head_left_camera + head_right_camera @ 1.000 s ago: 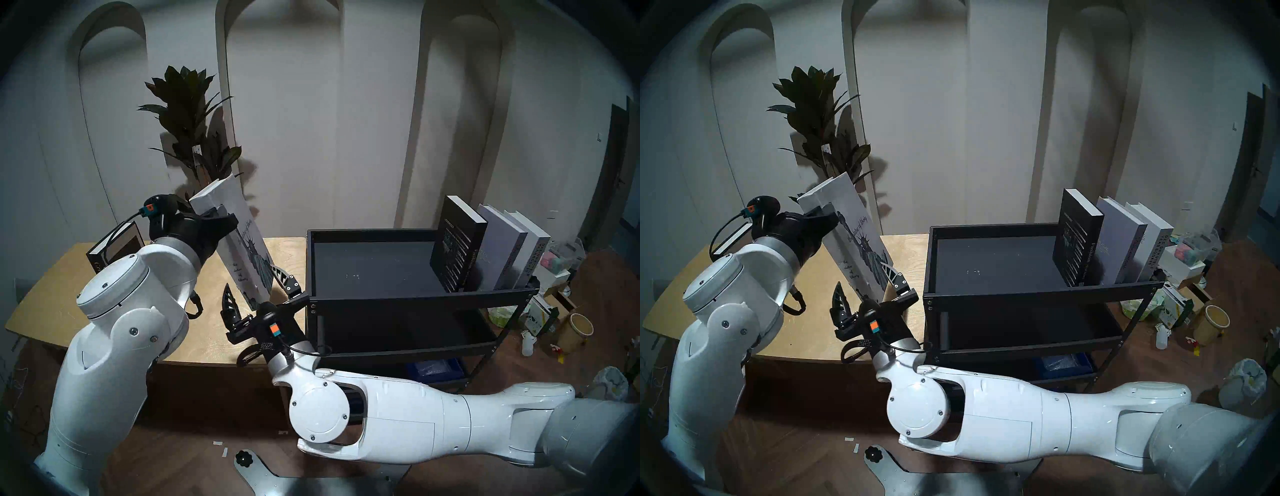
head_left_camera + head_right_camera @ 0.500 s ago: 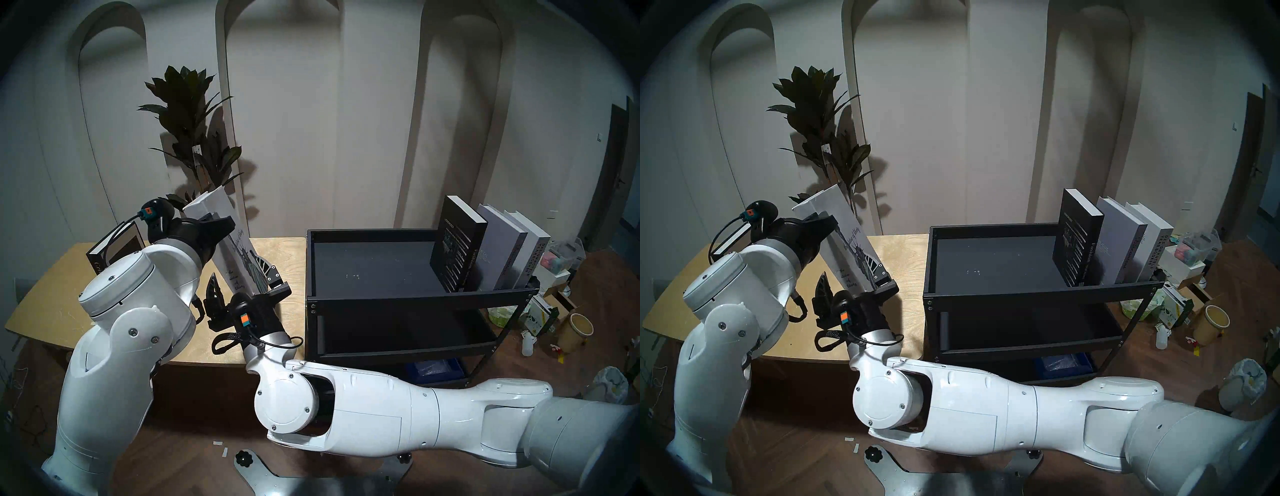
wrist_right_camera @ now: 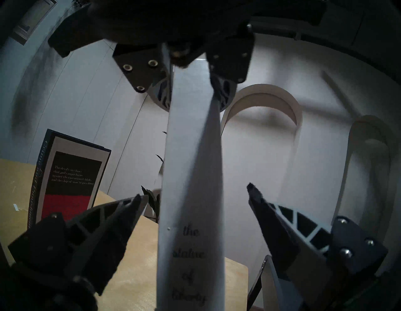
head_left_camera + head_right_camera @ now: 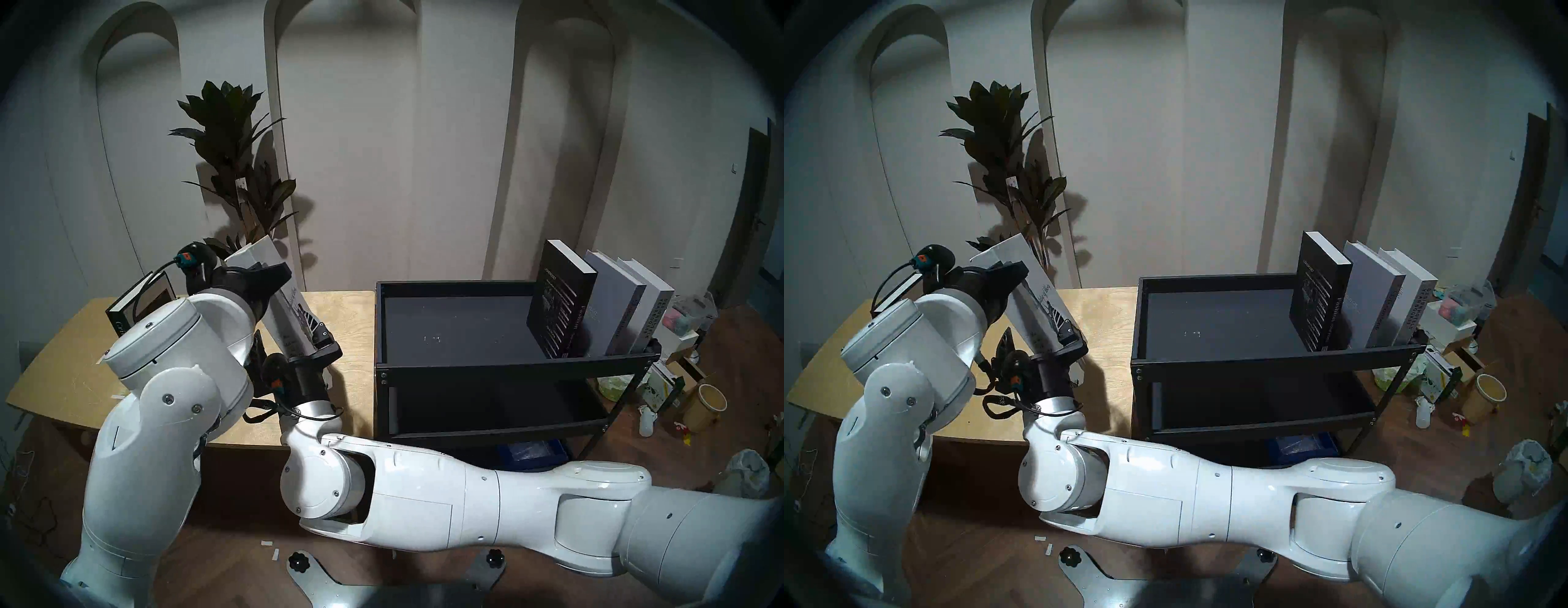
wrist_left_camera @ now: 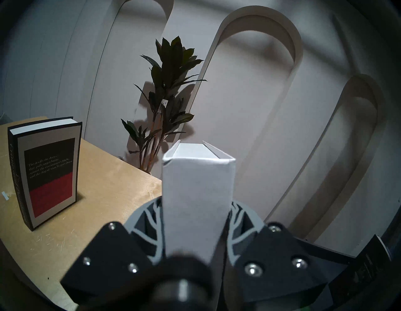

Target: Move the books from the display table onto the shelf, standing them upright with spines facing out and tallest at one end

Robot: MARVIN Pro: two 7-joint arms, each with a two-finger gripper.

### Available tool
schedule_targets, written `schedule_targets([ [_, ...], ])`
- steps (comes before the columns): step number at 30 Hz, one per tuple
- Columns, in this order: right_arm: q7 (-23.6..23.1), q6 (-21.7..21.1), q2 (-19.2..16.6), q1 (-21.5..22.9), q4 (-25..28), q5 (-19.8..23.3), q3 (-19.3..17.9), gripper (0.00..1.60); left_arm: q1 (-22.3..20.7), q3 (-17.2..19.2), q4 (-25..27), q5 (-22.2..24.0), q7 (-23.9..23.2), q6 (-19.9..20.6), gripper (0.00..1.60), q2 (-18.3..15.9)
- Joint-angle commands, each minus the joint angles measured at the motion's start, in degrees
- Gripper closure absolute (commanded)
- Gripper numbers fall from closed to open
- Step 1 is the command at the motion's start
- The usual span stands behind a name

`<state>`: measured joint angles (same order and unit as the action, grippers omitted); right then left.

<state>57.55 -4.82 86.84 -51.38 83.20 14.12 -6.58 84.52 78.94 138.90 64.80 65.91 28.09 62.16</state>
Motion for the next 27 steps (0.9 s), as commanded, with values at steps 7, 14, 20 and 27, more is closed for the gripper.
schedule_targets([
  [7, 5.06, 0.13, 8.38, -0.16, -6.69, -1.03, -0.34, 1.60, -4.43, 0.15, 1.10, -0.06, 5.91, 0.37, 1.60, 2.88],
  [14, 7.84, 0.77, 10.88, -0.45, -10.42, -2.09, -0.72, 1.60, -6.32, 0.98, 1.10, 0.62, 5.65, -0.54, 0.00, 4.03],
  [20, 8.84, 1.43, 11.13, -0.62, -12.69, -2.40, -0.24, 1.60, -9.92, 3.48, 1.10, 1.20, 2.79, -2.33, 0.00, 5.10],
  [27, 9.53, 2.45, 10.43, 0.37, -13.63, -2.46, -1.05, 1.60, -13.70, 7.70, 1.10, 0.50, -0.75, -3.75, 0.00, 4.20],
])
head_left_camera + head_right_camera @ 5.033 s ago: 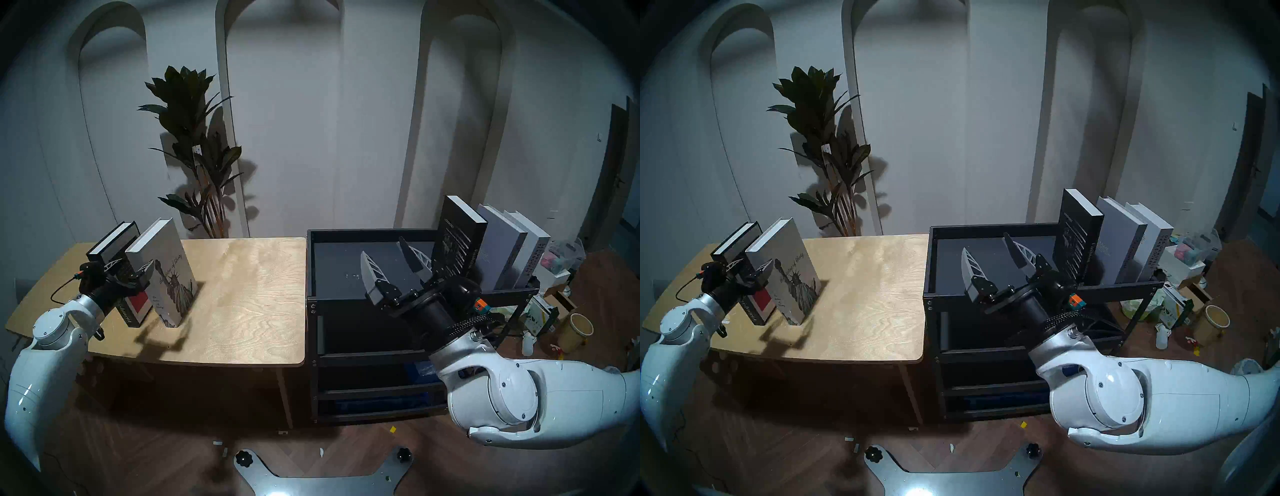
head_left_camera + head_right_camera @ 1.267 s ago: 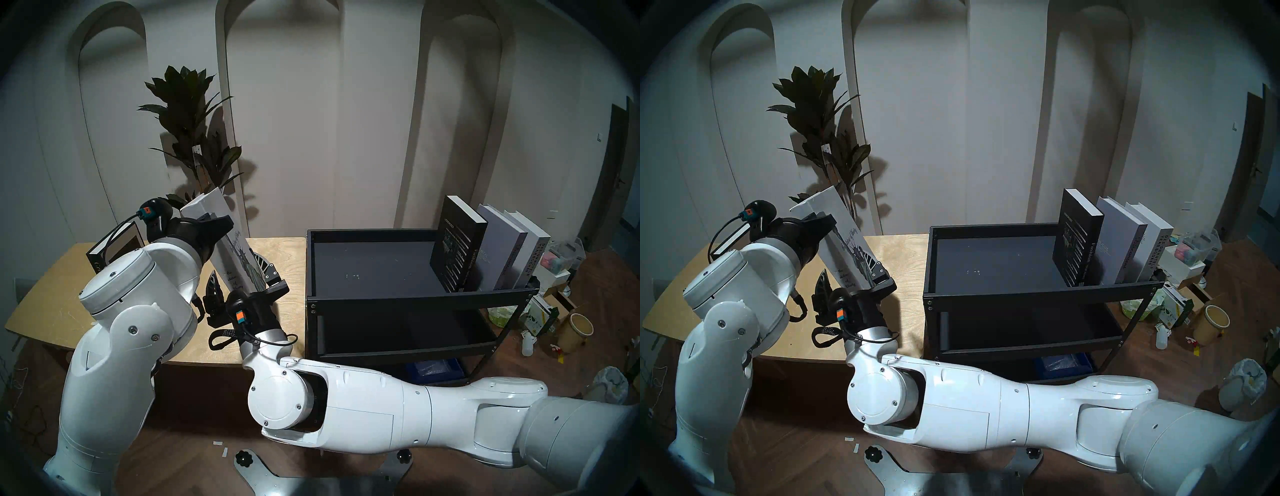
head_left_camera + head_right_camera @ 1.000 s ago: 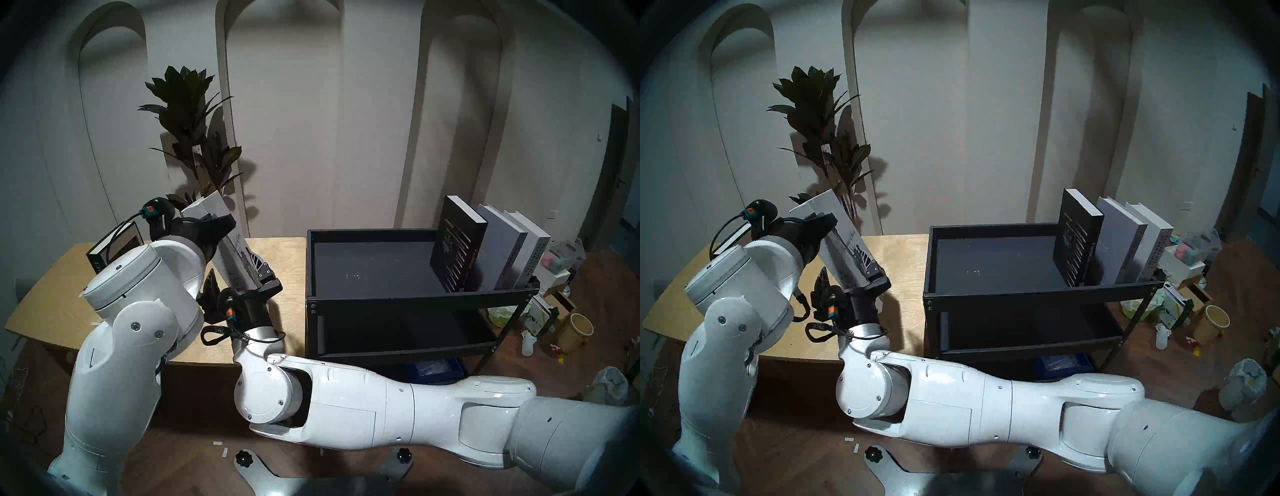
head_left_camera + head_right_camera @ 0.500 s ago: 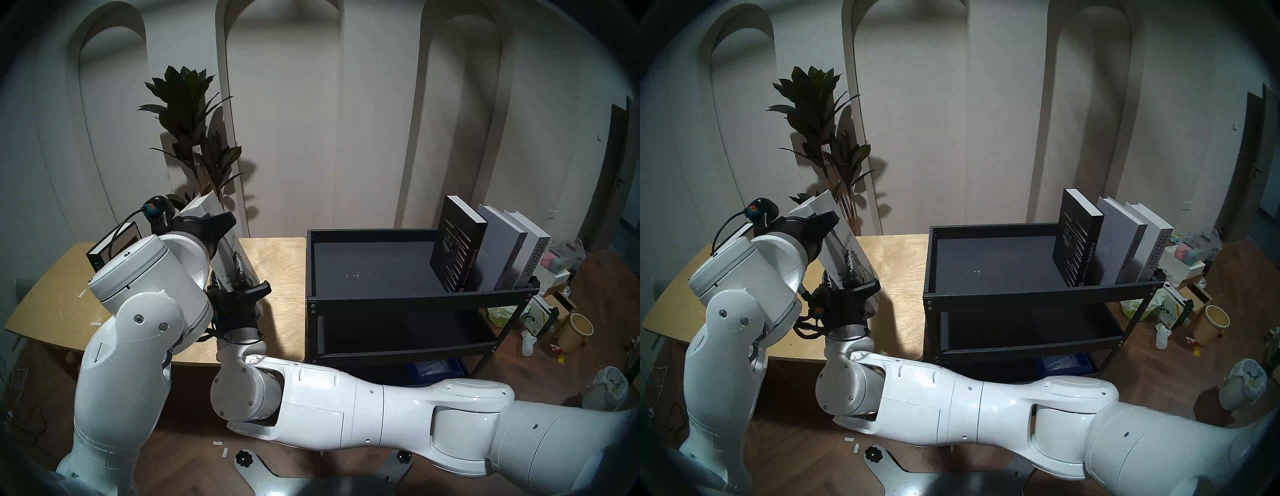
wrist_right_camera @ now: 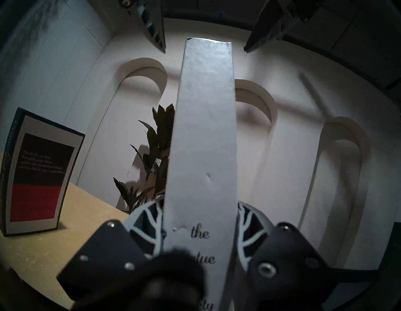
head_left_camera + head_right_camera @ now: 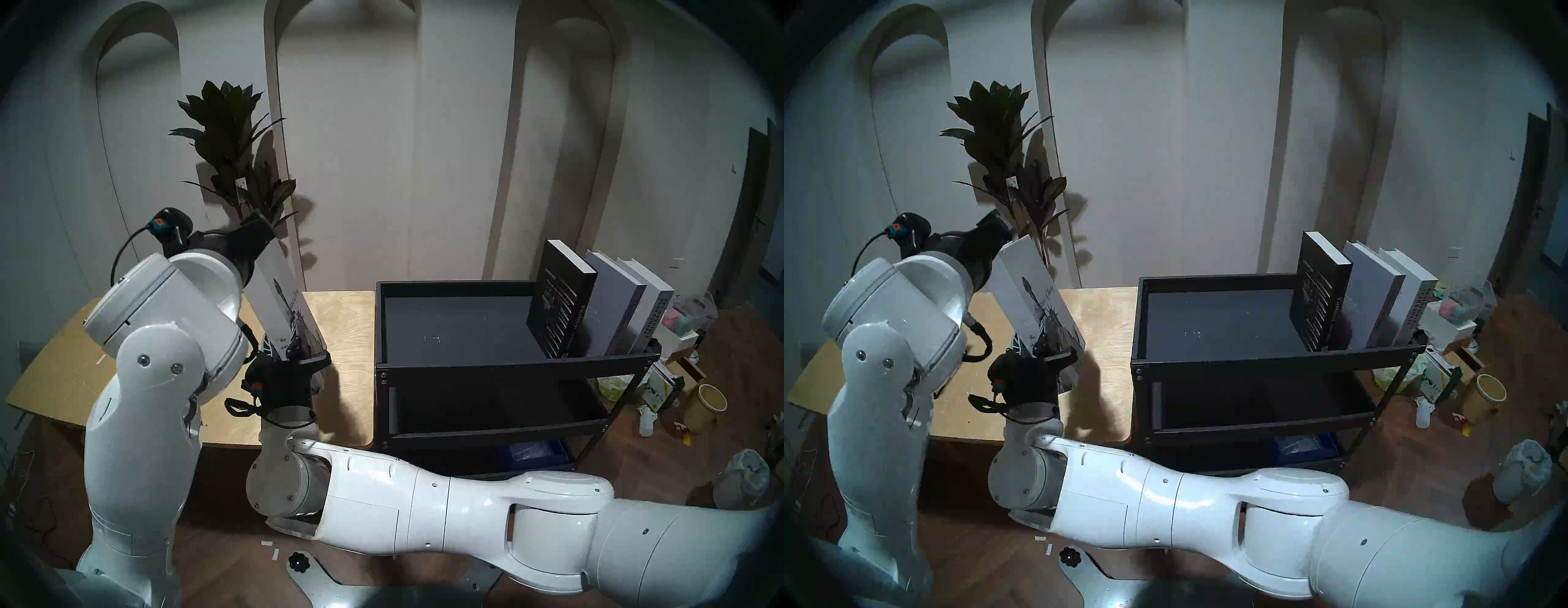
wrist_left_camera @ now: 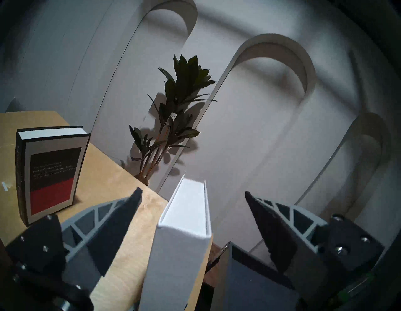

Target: Move the books from the display table onto the shelf, standing them upright with spines facing out and tallest at one end

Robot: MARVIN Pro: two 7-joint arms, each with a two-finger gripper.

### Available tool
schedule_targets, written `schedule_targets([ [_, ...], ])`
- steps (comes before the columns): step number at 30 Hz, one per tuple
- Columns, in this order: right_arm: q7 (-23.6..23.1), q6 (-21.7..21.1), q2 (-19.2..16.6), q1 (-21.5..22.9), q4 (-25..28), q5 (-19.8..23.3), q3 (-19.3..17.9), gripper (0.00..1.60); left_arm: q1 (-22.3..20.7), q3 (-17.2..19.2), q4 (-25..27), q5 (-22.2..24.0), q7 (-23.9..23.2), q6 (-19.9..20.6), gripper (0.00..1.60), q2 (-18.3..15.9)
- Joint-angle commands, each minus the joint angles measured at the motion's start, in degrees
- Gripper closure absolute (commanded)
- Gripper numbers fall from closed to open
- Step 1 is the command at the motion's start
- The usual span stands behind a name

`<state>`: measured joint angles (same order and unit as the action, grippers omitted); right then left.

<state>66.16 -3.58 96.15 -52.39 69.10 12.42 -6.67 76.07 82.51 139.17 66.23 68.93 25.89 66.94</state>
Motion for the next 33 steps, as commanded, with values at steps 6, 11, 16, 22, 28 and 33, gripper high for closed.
schedule_targets([
  [6, 1.68, 2.75, 0.26, 3.85, 1.86, -1.07, -3.10, 1.60, -9.31, 8.43, 0.83, -2.14, -6.46, -2.04, 0.00, -2.88],
  [11, 2.33, 4.20, -1.28, 5.20, 3.31, -1.47, -4.67, 1.60, -10.23, 11.90, 0.83, -3.24, -7.77, -2.36, 0.00, -4.57],
  [16, 3.69, 6.51, -5.09, 6.61, 6.87, -1.94, -7.64, 1.60, -7.88, 17.12, 0.83, -4.63, -8.65, -2.04, 0.00, -6.75],
  [22, 4.63, 8.36, -9.35, 7.01, 11.31, -2.43, -9.69, 1.60, -2.76, 20.43, 0.83, -5.39, -8.85, -0.91, 0.00, -7.54],
  [28, 5.11, 10.09, -14.04, 6.34, 15.09, -2.08, -11.28, 1.60, 2.38, 22.34, 0.83, -6.63, -8.91, 0.97, 0.00, -8.07],
  [33, 5.64, 11.19, -17.65, 5.63, 16.92, -1.69, -12.65, 1.60, 5.95, 23.41, 0.34, -7.26, -8.98, 2.22, 0.00, -8.06],
])
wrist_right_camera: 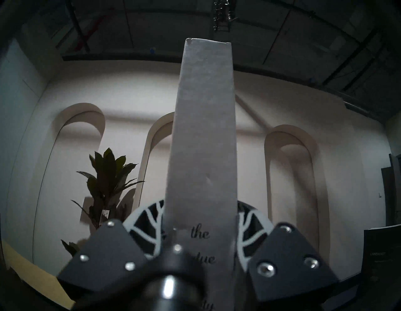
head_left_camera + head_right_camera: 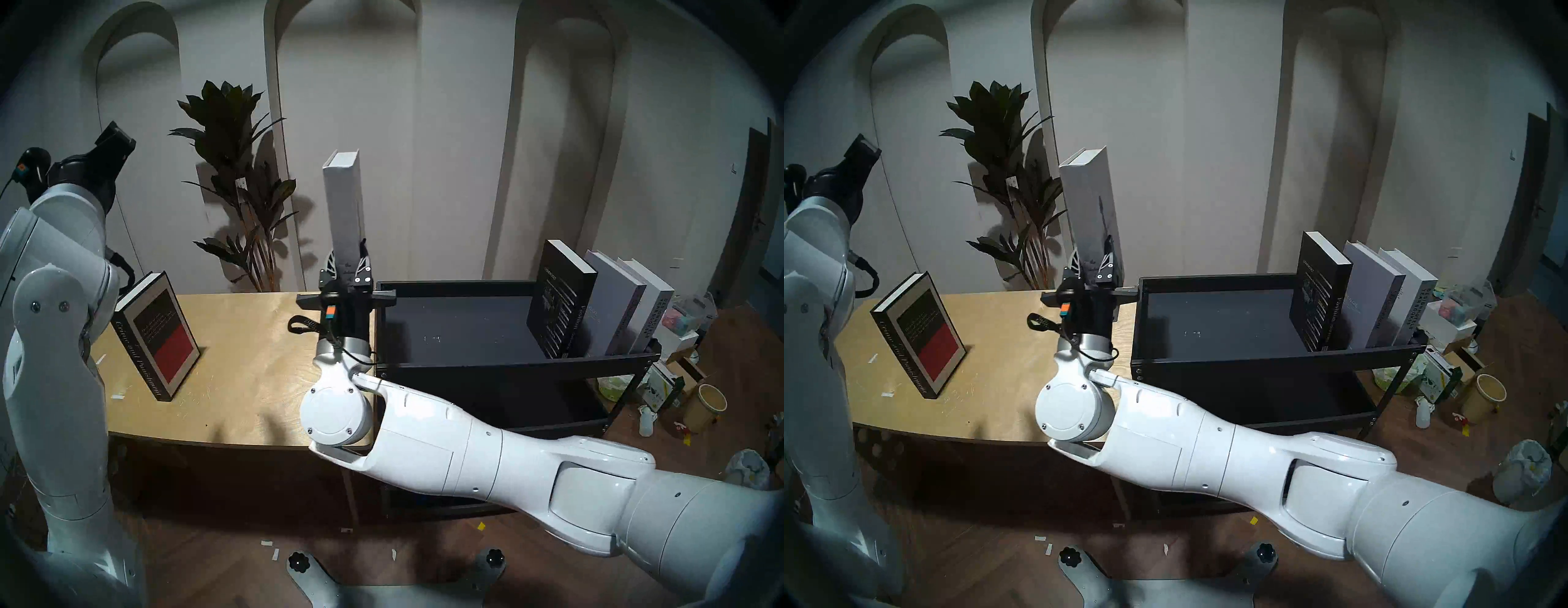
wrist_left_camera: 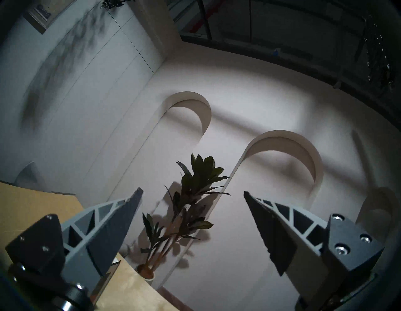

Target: Move the books from the display table onto the shelf, standing them upright with spines facing out and tallest at one end

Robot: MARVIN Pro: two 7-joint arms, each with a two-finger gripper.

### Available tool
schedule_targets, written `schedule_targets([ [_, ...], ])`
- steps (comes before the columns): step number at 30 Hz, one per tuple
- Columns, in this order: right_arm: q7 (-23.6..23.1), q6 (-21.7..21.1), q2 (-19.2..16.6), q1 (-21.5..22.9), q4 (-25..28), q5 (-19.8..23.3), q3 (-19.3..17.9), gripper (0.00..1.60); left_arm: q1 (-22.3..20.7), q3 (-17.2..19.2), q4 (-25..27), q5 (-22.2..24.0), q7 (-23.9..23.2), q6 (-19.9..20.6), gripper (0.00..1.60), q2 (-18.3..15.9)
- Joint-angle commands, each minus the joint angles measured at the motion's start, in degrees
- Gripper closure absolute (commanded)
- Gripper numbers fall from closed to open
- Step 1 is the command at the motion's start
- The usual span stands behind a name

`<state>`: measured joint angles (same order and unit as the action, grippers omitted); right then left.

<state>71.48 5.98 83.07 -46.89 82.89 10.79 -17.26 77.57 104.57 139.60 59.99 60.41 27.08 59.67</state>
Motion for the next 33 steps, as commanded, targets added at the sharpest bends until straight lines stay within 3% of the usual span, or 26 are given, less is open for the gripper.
schedule_targets([
  [1, 0.50, 2.04, -6.43, -0.13, 3.73, 0.11, -2.57, 1.60, 5.93, 1.76, -0.53, -1.39, -0.46, 1.61, 0.00, -0.90],
  [15, 0.32, 4.33, -16.15, -3.02, 4.81, 1.71, -5.43, 1.60, 14.28, 4.83, -3.38, -3.17, -1.20, 4.05, 0.00, -0.89],
  [20, -0.23, 5.29, -21.49, -4.30, 4.77, 3.06, -6.71, 1.60, 17.15, 6.04, -4.23, -3.96, -1.81, 4.68, 0.00, -0.94],
  [21, -0.29, 5.43, -20.81, -4.58, 4.33, 3.33, -7.26, 1.60, 17.60, 6.22, -4.31, -4.09, -1.95, 4.76, 0.00, -0.96],
  [30, -2.42, 7.14, -27.96, -6.97, 3.95, 5.77, -9.34, 1.60, 21.60, 7.36, -3.78, -5.38, -3.57, 5.39, 0.00, -1.13],
  [33, -2.74, 7.40, -28.32, -7.39, 3.54, 6.16, -9.91, 1.60, 22.23, 7.47, -3.63, -5.60, -3.86, 5.45, 0.00, -1.14],
])
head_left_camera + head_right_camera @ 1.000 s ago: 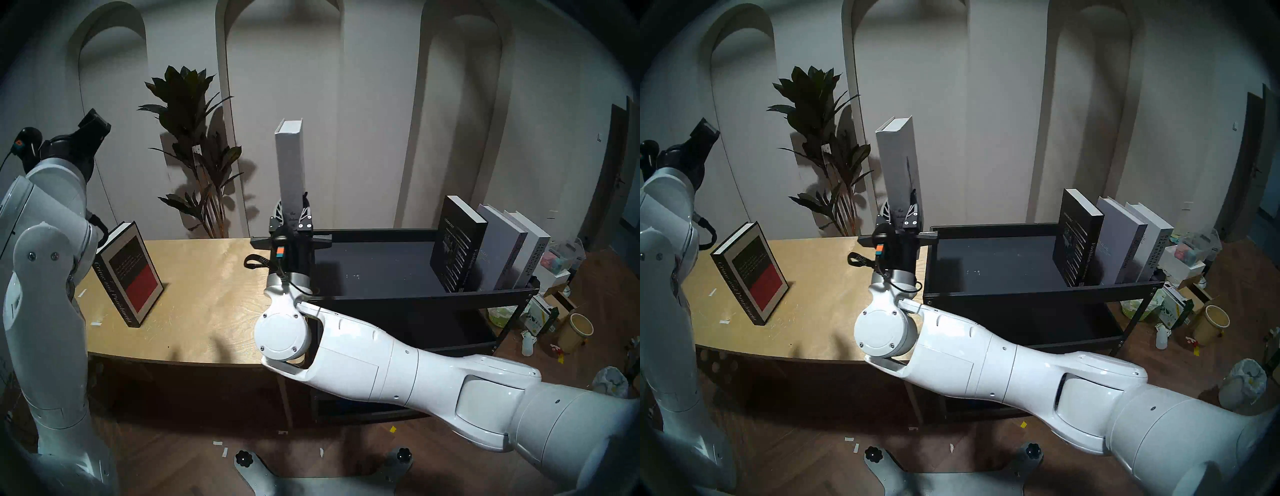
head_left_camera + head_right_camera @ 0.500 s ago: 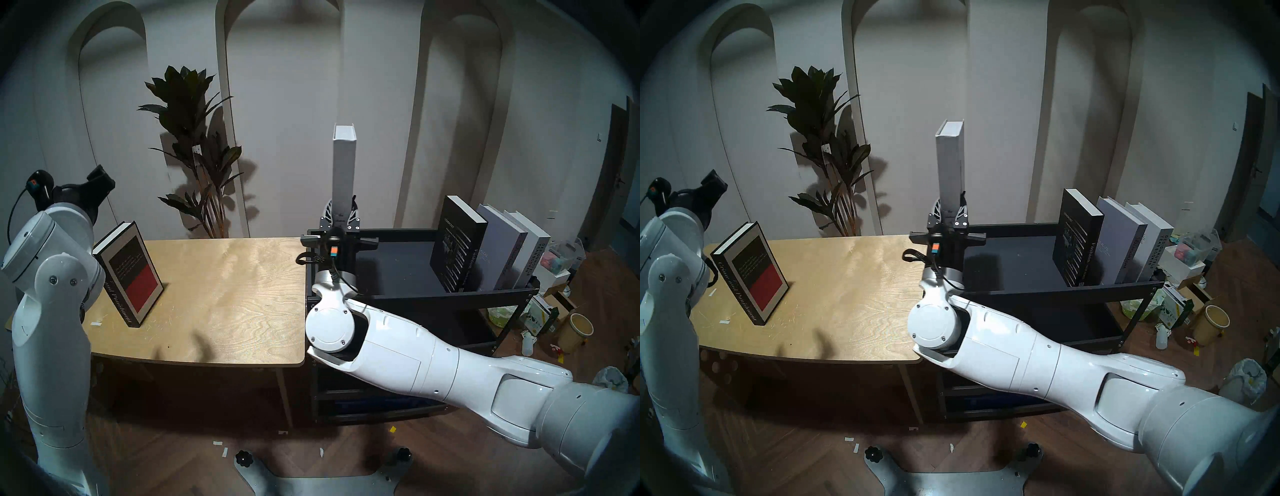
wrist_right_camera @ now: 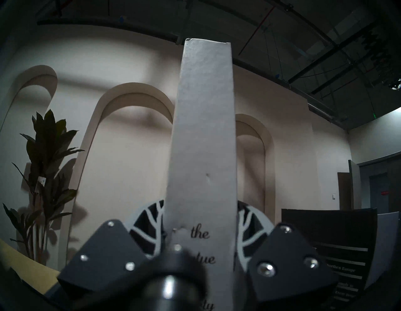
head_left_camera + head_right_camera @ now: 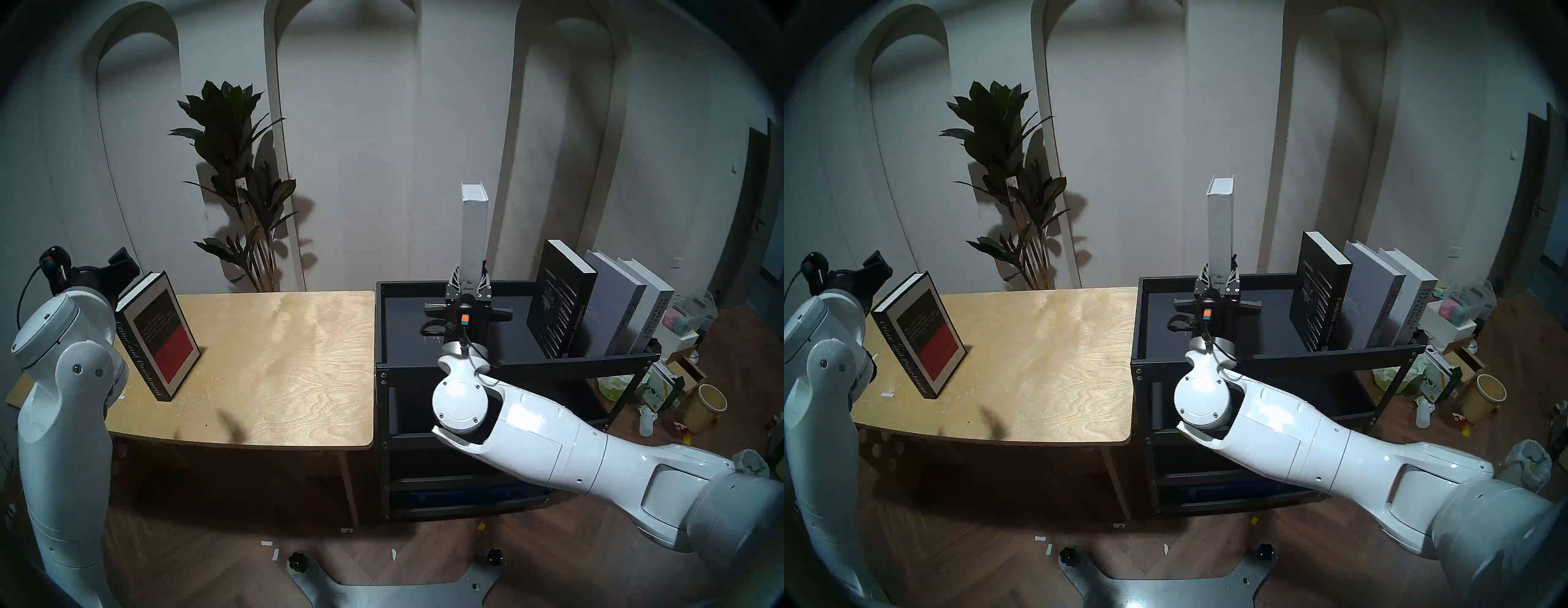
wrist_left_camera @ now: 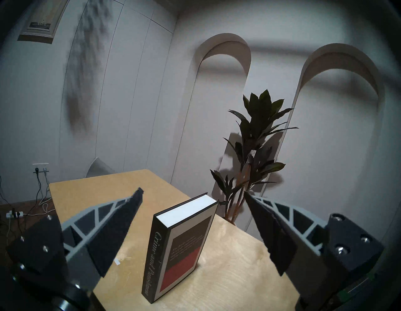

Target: Move the books from the display table onto the shelf, standing them upright with spines facing out and tallest at one end

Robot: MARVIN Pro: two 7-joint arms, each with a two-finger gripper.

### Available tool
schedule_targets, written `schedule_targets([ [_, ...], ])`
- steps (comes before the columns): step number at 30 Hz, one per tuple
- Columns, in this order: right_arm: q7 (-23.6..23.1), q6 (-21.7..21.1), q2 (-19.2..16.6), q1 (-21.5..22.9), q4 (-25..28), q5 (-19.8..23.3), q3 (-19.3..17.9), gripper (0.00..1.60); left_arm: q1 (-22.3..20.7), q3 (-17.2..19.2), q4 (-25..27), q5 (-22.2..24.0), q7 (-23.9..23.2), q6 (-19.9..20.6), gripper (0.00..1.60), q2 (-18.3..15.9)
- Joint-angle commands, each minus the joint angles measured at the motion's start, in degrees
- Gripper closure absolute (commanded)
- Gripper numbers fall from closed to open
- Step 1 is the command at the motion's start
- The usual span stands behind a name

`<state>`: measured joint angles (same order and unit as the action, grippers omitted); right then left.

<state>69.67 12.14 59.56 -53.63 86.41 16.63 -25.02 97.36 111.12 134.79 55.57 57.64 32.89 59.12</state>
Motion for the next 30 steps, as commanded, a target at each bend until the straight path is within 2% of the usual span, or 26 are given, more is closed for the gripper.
schedule_targets([
  [1, -1.74, 1.84, -6.97, -1.24, 0.21, 0.89, -2.45, 1.60, 3.39, 1.16, 1.46, -1.54, -1.59, -0.32, 0.00, -0.65],
  [4, -2.24, 2.19, -7.72, -1.67, -0.05, 1.29, -2.80, 1.60, 4.02, 1.24, 1.70, -1.79, -1.92, -0.33, 0.00, -0.67],
  [6, -3.24, 2.95, -9.91, -2.11, 0.21, 1.86, -2.96, 1.60, 4.98, 1.35, 2.08, -2.19, -2.46, -0.44, 0.00, -0.73],
  [7, -4.16, 3.75, -12.74, -2.25, 1.10, 2.34, -2.70, 1.60, 5.59, 1.39, 2.34, -2.46, -2.84, -0.52, 0.00, -0.78],
  [11, -5.46, 5.75, -12.05, -1.50, 1.59, 3.74, -4.15, 1.60, 6.42, 1.20, 2.74, -2.84, -3.44, -0.71, 0.00, -0.86],
  [12, -6.98, 7.00, -13.73, -0.93, 2.49, 4.48, -4.42, 1.60, 7.08, 1.12, 3.14, -3.19, -3.96, -0.90, 0.00, -1.00],
  [19, -11.59, 10.38, -15.20, -0.01, 5.23, 6.58, -4.93, 1.60, 8.62, 1.35, 4.47, -4.38, -5.28, -1.58, 0.00, -1.47],
  [25, -16.73, 14.41, -18.27, -1.60, 8.57, 9.61, -4.32, 1.60, 10.91, 2.30, 5.21, -6.10, -6.59, -2.67, 0.00, -1.73],
  [30, -19.80, 17.33, -22.27, -3.82, 10.79, 11.76, -3.64, 1.60, 12.74, 3.04, 5.21, -7.38, -7.64, -3.66, 0.00, -1.72],
])
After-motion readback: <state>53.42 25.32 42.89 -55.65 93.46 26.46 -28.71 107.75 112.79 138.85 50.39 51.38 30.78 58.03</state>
